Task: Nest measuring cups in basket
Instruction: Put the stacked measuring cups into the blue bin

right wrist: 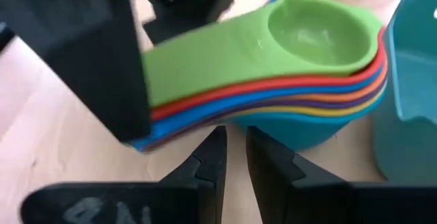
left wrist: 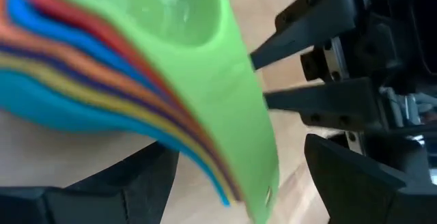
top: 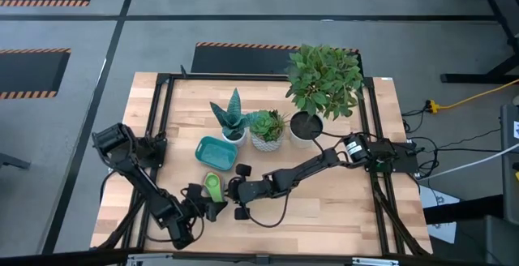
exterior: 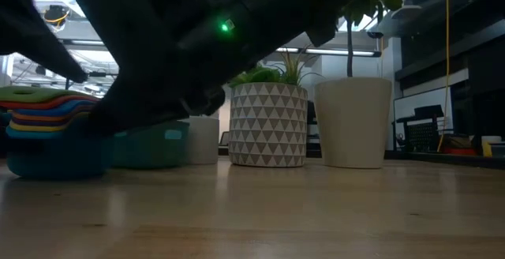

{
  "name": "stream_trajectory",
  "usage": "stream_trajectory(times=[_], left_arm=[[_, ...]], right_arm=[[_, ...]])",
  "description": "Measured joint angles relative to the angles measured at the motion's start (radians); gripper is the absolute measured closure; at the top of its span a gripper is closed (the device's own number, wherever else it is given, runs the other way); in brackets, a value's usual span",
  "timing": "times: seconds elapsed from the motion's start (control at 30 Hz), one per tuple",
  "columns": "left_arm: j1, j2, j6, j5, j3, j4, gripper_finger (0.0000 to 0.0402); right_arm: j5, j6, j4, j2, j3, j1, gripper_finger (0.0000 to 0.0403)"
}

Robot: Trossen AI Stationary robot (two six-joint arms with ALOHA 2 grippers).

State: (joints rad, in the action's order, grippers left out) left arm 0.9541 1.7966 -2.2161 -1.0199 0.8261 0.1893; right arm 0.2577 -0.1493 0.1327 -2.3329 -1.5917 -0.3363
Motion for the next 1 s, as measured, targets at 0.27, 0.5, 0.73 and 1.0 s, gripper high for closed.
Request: stream_trajectory(times=[0.27,0.5,0.73,1.0], left_arm=[[-0.028,0.000,0.028,-0.009,0.000,-0.010,0.0092],[-0.029,0.000,0.028,0.013,0.000,-0.010,0.0092],[-0.030,0.000,0.028,0.096,0.000,-0.003,0.0092],[-0.032,-0.001,0.028,0.121,0.000,-0.002,0.0094]], right_arm=[[-0.080,0.050,0.080,0.000,0.000,0.002,0.0341],[-0.091,0.053,0.085,0.000,0.000,0.002,0.0341],[-0.101,0.055,0.079,0.000,0.000,0.000,0.0341],[-0.097,0.115,0.071,0.004,0.000,0.000,0.0341]])
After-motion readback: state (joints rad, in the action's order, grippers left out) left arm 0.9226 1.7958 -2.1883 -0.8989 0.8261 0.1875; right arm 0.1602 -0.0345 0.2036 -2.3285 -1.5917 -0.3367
